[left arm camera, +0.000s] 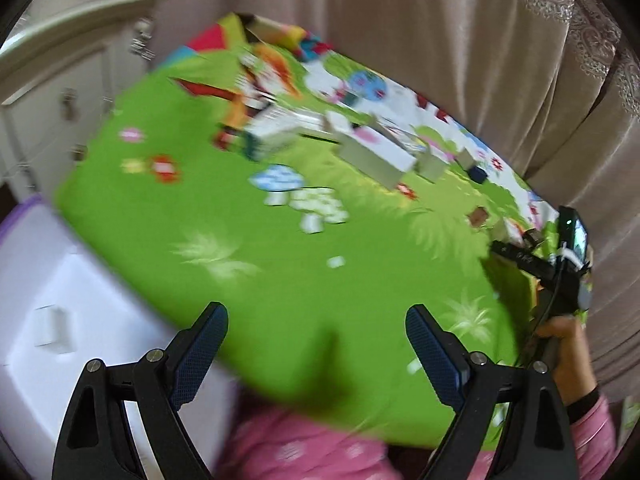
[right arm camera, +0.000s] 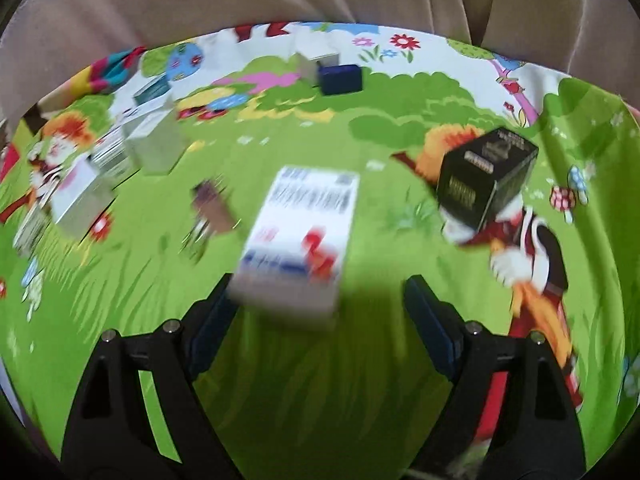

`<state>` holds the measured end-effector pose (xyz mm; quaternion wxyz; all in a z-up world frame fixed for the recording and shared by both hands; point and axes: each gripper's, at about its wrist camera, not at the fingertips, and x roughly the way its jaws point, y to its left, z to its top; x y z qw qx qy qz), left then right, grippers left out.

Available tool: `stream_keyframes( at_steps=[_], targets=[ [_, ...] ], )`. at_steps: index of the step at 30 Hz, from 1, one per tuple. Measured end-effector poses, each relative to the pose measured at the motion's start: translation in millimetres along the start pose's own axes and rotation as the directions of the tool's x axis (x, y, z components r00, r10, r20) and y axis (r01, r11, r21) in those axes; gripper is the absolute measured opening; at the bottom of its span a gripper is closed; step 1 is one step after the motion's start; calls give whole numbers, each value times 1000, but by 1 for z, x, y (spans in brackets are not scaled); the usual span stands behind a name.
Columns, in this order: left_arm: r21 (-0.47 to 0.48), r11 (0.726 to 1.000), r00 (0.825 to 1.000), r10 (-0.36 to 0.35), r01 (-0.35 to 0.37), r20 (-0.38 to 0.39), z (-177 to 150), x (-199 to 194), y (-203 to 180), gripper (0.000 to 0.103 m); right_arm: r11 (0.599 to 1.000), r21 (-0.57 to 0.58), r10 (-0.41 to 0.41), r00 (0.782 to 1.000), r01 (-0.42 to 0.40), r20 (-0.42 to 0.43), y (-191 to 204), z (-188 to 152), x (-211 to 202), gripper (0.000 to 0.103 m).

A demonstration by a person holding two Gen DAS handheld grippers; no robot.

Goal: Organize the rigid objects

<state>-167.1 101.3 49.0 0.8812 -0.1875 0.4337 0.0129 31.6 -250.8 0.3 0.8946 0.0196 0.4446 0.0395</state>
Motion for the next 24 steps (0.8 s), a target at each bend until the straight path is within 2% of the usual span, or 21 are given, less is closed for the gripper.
stream_keyframes(
  at_steps=[1,2,3,6,9,11,15,18,20,22,23,24],
  targets=[
    [-13,1000,1000,-4,4,-11,7,12,-8,92,1000,-6,-13,1000,13,7,-2,1,0,77],
    [-27,1000,1000,-2,2,-15,13,21,-12,92,1000,-7,-30,999,30,25,-5,0,-2,50],
    [-48,999,1000,4,-4,-15,20,31,-17,92,999,3,-38,999,38,37,-13,-2,-4,45],
    [-194,981,1000,27,-28,-5,47,67,-30,92,999,29,14,999,-16,45,-28,-8,-11,45],
    [-344,939,1000,-4,-3,-19,71,99,-37,92,999,42,33,998,-35,49,-34,-13,-16,45],
    [-409,912,1000,22,-27,-16,90,121,-47,92,999,37,31,998,-33,46,-33,-13,-15,45],
    [-435,891,988,155,-134,12,123,147,-67,92,1000,12,14,999,-14,40,-27,-12,-14,45],
    [-429,888,980,195,-166,24,138,158,-77,92,1000,-1,8,999,-8,38,-25,-12,-13,46],
    [-414,882,967,253,-224,15,147,168,-81,92,1000,-11,6,999,-6,37,-23,-12,-13,46],
    [-442,859,959,284,-258,-6,150,178,-75,92,1000,-11,10,999,-10,37,-23,-12,-13,46],
    [-443,857,956,292,-263,-4,151,183,-72,94,1000,-7,14,999,-14,38,-24,-12,-13,46],
    [-404,862,943,333,-305,-3,154,186,-75,96,1000,-3,21,999,-21,38,-25,-12,-13,46]
  ],
)
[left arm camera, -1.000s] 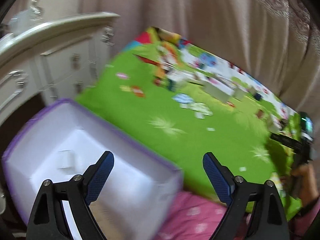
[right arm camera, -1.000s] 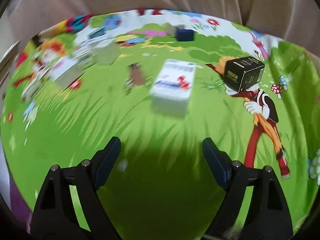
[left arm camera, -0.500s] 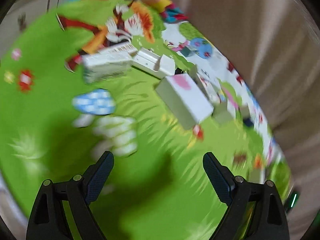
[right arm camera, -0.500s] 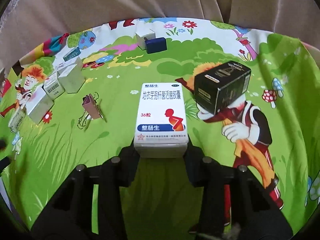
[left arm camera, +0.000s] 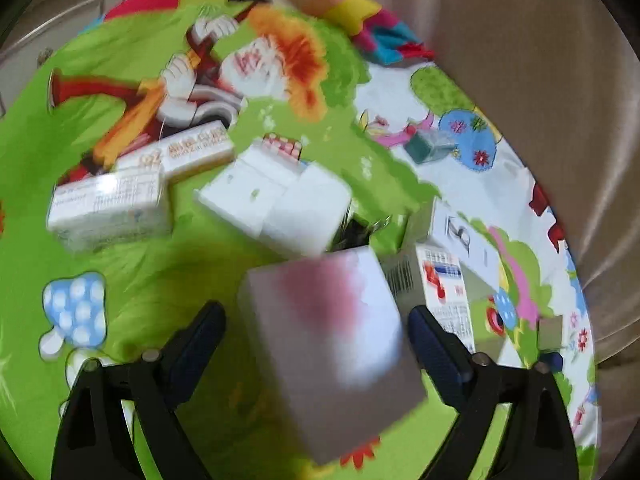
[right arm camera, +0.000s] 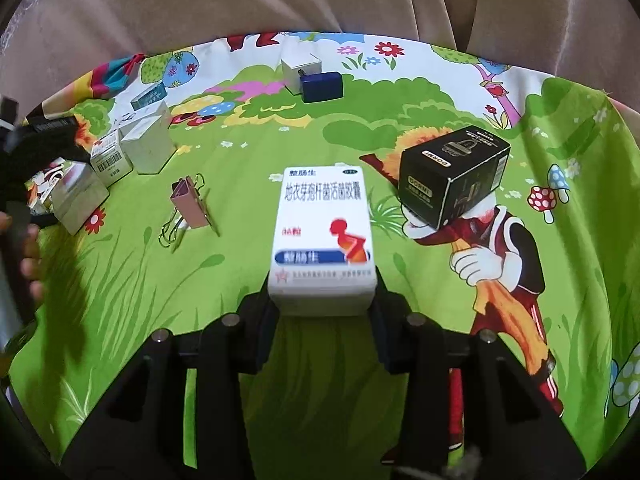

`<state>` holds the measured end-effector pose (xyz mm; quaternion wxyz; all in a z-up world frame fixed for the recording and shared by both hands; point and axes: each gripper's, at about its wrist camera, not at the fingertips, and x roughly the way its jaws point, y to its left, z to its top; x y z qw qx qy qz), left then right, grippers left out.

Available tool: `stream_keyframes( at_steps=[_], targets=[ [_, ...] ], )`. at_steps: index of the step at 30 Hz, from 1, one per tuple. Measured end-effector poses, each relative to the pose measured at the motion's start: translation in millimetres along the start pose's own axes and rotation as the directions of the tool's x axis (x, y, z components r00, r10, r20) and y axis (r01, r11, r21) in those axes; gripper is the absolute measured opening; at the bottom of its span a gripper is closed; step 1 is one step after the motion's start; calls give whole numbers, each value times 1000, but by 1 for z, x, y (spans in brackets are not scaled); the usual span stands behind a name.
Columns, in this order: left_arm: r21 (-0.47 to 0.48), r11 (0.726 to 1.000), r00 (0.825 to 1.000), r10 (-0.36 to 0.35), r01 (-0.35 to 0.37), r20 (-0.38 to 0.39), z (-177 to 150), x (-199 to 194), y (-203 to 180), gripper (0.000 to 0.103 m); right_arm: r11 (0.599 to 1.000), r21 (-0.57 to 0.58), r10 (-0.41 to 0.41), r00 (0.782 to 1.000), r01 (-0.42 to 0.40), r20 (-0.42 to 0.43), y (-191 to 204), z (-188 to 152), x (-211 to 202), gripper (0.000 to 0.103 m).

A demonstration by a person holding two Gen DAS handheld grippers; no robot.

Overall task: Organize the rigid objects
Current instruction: 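Grasp the white box with the pink splash with the left gripper, then carry the pink-splash box with the left gripper while the right gripper carries the medicine box to the storage box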

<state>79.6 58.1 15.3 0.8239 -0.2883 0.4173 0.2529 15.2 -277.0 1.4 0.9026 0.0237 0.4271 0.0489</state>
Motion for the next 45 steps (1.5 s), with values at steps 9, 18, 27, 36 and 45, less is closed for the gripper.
stream_keyframes(
  at_steps=[9,18,27,36,45],
  targets=[
    [406,913,999,-9,25,-41,-37,-17,0,100,1000,0,1,1000,-1,-1,0,1,-1,46],
    [396,918,997,41,-9,-71,-3,5,3,102,999,-26,-28,1000,28,-6,4,1,1,47],
    [575,814,994,-112,84,13,-61,-34,32,66,1000,3,2,1000,-2,0,-2,1,-1,45],
    [583,796,982,-190,161,-12,-72,-48,52,66,1000,15,12,1000,-12,5,-3,1,-1,45],
    [586,783,943,-319,208,91,-93,-113,70,66,1000,24,-13,929,5,369,2,-29,-85,44]
  ],
)
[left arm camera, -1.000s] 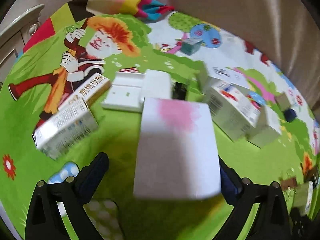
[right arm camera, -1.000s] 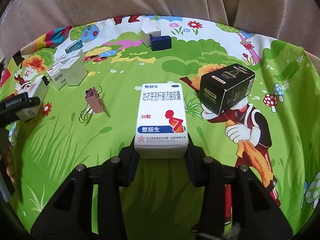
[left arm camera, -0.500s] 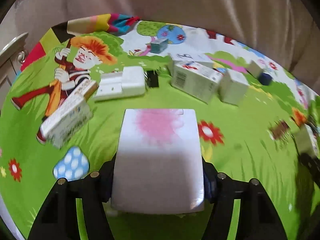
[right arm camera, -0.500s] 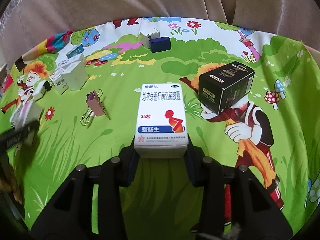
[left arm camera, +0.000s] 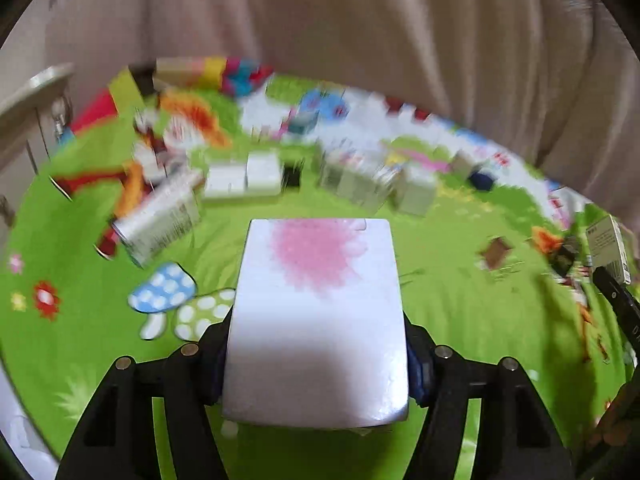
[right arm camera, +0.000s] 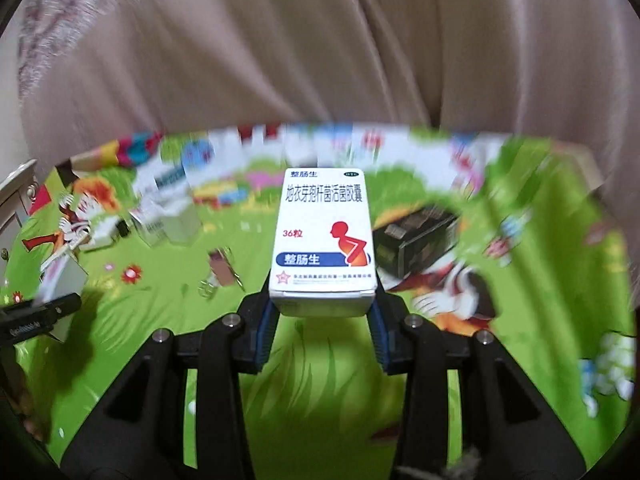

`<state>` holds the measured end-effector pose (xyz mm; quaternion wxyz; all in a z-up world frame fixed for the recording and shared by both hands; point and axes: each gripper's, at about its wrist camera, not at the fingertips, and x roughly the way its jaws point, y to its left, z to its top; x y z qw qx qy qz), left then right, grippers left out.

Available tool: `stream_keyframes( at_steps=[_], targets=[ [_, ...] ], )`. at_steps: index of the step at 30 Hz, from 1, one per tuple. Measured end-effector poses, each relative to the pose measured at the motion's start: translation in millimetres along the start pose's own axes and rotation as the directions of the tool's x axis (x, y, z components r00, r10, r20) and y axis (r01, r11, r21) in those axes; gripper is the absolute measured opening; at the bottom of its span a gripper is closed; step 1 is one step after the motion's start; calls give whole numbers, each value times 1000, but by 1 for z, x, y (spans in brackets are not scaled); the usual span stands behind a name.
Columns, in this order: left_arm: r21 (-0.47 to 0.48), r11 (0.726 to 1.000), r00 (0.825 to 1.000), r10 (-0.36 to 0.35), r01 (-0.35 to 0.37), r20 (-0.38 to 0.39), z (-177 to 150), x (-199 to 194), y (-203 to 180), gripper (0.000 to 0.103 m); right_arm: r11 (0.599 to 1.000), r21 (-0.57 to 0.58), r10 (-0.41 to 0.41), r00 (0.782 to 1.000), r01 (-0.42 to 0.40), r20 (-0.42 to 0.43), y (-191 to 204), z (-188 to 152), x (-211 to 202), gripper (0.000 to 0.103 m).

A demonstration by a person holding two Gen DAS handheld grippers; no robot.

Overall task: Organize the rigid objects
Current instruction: 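Carry the pink-splash box with the left gripper while the right gripper carries the medicine box to the storage box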

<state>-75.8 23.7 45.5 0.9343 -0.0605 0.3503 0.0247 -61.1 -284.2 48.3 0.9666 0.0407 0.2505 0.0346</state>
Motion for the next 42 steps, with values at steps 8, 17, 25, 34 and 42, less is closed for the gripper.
stream_keyframes(
  at_steps=[8,17,25,34,42],
  targets=[
    [73,996,931,-70,47,359,22,-127,-24,66,999,-37,12,927,2,374,34,22,-140,44],
    [106,994,753,-92,29,651,15,-226,-33,67,994,-109,55,804,12,593,62,32,-240,44],
    [87,996,714,-76,21,696,11,-248,-24,67,982,-184,96,749,35,655,88,33,-264,44],
    [77,997,748,-70,26,659,0,-245,-10,67,972,-235,150,758,4,634,104,30,-264,44],
    [5,1000,824,-20,21,567,-11,-245,27,67,936,-319,306,791,-148,530,131,30,-260,45]
  ],
)
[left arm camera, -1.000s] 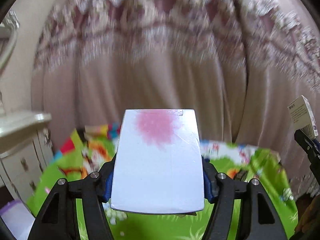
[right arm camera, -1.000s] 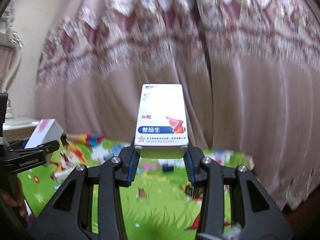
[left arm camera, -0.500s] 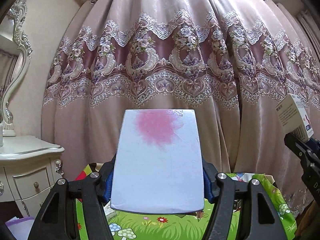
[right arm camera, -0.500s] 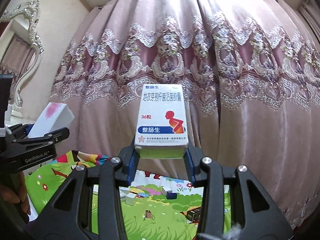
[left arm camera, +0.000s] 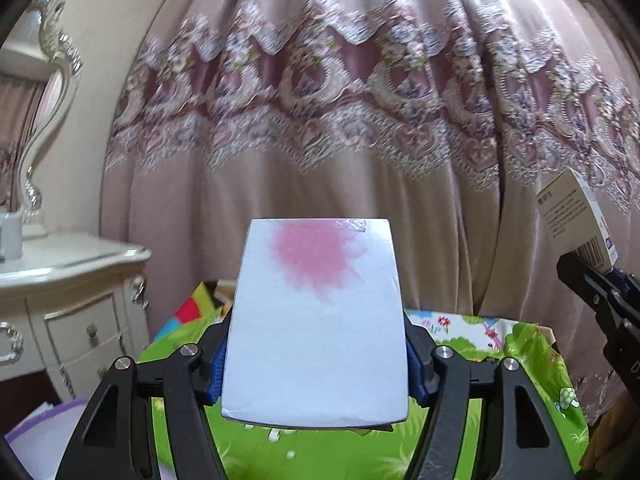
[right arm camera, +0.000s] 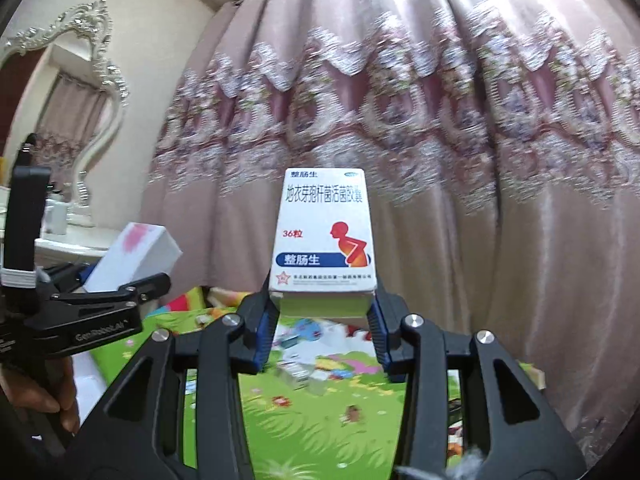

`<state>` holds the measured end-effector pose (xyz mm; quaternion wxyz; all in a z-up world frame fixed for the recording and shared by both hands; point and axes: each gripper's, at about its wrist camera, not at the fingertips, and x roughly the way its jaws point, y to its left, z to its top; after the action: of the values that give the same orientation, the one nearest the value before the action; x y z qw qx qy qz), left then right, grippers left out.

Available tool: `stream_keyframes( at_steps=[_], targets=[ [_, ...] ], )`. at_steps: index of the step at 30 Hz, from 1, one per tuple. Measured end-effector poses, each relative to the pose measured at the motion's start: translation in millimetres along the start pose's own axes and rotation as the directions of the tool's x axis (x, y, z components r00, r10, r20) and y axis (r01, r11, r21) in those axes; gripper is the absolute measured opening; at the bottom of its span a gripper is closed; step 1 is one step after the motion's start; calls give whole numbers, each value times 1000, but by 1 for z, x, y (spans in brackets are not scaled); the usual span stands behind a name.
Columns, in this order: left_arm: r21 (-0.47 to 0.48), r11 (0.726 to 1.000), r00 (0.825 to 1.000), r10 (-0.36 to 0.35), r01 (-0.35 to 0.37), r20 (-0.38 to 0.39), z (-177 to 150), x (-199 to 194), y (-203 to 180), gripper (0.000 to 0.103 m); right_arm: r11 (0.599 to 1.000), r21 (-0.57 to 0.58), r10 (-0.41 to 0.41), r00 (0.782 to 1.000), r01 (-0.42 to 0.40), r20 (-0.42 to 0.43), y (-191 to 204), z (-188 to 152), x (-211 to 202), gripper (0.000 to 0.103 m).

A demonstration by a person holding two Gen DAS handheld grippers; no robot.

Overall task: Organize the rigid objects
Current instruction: 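Carry the pink-splash box with the left gripper while the right gripper carries the medicine box to the storage box, then open the left gripper over the storage box while the right gripper releases the medicine box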

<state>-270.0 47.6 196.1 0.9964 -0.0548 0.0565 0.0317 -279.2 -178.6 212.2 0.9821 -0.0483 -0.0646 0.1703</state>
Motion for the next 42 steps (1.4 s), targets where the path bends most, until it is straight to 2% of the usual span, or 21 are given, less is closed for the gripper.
stream_keyframes(
  at_steps=[3,6,10,15,17,22,25,27,32,38,42],
  targets=[
    [-26,999,998,36,-38,-49,-5,-5,20,67,996,3,87,995,-87,-39,15,0,7,45],
    [-53,996,993,72,-78,-96,-10,-10,41,67,984,-11,175,980,-177,-91,36,-4,15,45],
    [-93,985,977,131,-149,-171,-21,-16,75,67,951,-2,305,938,-309,-164,66,-11,28,45],
    [-161,959,940,182,-235,-288,-45,-25,120,67,893,-2,435,865,-450,-252,105,-17,44,45],
    [-180,947,926,199,-267,-321,-54,-30,135,67,866,7,482,829,-501,-285,120,-20,49,45],
    [-231,911,885,231,-343,-403,-79,-43,170,67,814,11,550,764,-581,-337,151,-28,55,45],
    [-242,889,858,254,-389,-446,-93,-50,187,67,778,10,584,718,-628,-379,171,-33,58,45],
    [-251,875,840,261,-414,-476,-103,-53,197,67,747,17,608,673,-664,-422,187,-40,64,45],
    [-250,848,792,276,-467,-545,-123,-51,216,67,684,39,637,571,-728,-517,222,-62,74,45],
    [-259,819,746,274,-512,-607,-141,-48,235,67,637,41,627,488,-769,-607,249,-91,76,44],
    [-274,794,723,276,-543,-634,-152,-50,247,67,615,29,614,455,-788,-645,261,-106,74,45]
  ],
)
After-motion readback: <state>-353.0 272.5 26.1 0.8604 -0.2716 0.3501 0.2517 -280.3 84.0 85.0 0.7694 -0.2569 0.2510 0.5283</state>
